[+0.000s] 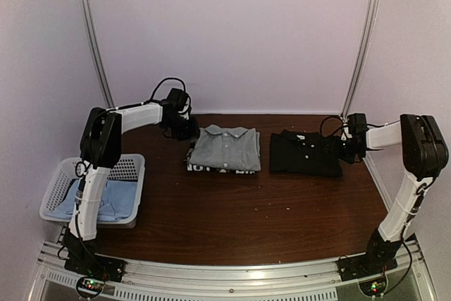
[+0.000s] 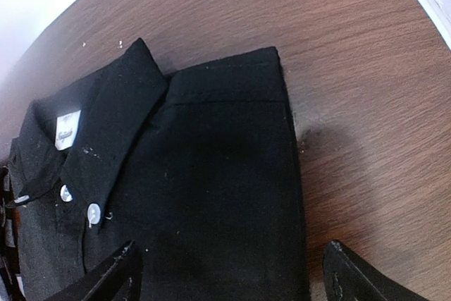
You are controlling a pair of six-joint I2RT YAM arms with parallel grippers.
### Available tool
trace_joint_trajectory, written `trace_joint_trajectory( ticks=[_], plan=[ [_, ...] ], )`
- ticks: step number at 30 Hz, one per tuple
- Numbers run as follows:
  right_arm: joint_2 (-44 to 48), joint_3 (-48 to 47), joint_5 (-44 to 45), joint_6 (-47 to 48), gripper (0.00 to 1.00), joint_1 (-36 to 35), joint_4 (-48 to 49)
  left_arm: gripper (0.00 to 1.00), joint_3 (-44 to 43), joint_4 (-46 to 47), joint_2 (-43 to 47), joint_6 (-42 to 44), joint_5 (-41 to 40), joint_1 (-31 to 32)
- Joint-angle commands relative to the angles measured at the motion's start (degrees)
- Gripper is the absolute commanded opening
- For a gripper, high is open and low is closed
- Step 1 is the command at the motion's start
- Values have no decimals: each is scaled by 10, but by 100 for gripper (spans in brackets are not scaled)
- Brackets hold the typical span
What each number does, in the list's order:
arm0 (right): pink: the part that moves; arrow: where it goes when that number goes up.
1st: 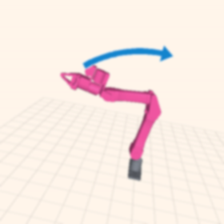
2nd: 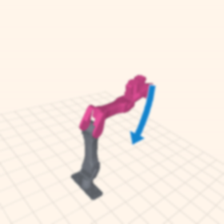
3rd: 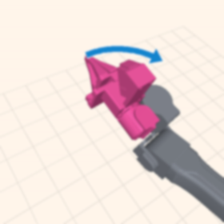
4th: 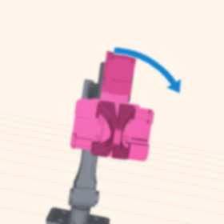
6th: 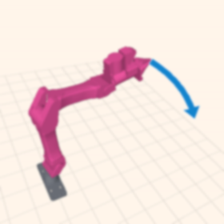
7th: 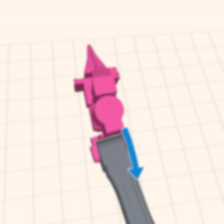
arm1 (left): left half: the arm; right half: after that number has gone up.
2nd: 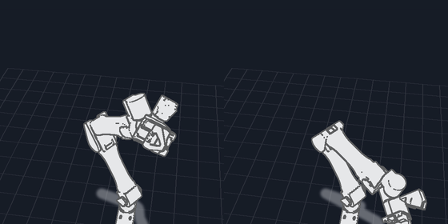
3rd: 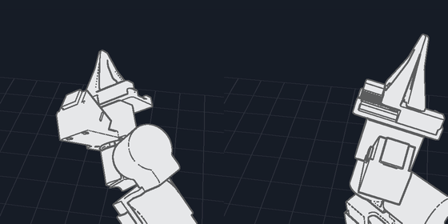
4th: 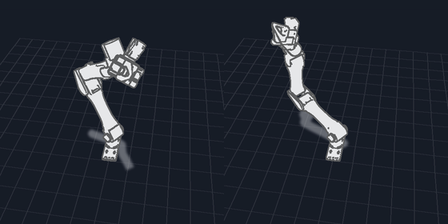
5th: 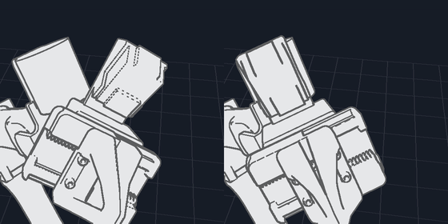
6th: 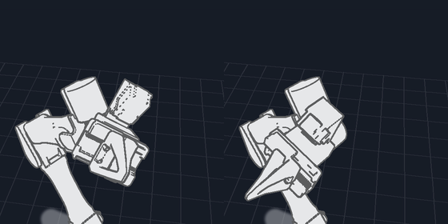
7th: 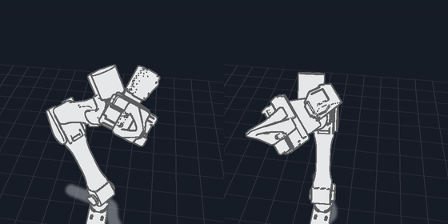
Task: Fold and stack the long sleeve shirts
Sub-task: Adjust the square-folded shirt at the center of the board, then move the square-folded shirt to the center of the board.
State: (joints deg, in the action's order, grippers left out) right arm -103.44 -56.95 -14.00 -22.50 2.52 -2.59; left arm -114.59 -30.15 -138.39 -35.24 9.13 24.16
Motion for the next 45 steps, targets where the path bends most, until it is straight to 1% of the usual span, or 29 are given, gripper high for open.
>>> trace_joint_trajectory(
  ticks=[1, 4, 7, 11, 14, 19, 22, 24, 26, 29, 33, 37, 45],
  plan=[
    [-18, -17, -7, 4, 89, 8, 0, 48, -15, 10, 80, 26, -40, -9],
    [-29, -23, -7, 4, 87, 11, 0, 51, -20, 9, 103, 31, -30, 4],
    [-45, -33, -12, 4, 83, 11, -4, 51, -22, 23, 110, 33, 2, 33],
    [-60, -37, -34, -3, 72, 10, -1, 51, -31, 55, 103, 28, 44, 85],
    [-61, -29, -31, -6, 66, 10, -5, 51, -58, 72, 78, 25, 78, 126],
    [-53, -15, -17, -6, 55, 10, -16, 51, -143, 73, 1, 34, 99, 202],
    [-42, -6, -16, -6, 50, 10, -19, 51, -180, 73, -41, 40, 87, 231],
    [-33, 4, -22, -9, 43, 10, -17, 51, -194, 73, -64, 40, 86, 240],
    [-20, 19, -29, -12, 36, 9, -12, 51, -195, 78, -78, 39, 87, 246],
    [-3, 39, -32, -12, 29, 9, -12, 50, -194, 79, -89, 39, 81, 253],
    [24, 57, -4, -2, 22, 10, -31, 50, -193, 78, -101, 41, 56, 259],
    [48, 71, 19, 3, 19, 13, -47, 51, -196, 74, -115, 49, 25, 271],
    [62, 83, 16, 4, 18, 16, -55, 51, -207, 62, -148, 47, -29, 280]
  ],
)
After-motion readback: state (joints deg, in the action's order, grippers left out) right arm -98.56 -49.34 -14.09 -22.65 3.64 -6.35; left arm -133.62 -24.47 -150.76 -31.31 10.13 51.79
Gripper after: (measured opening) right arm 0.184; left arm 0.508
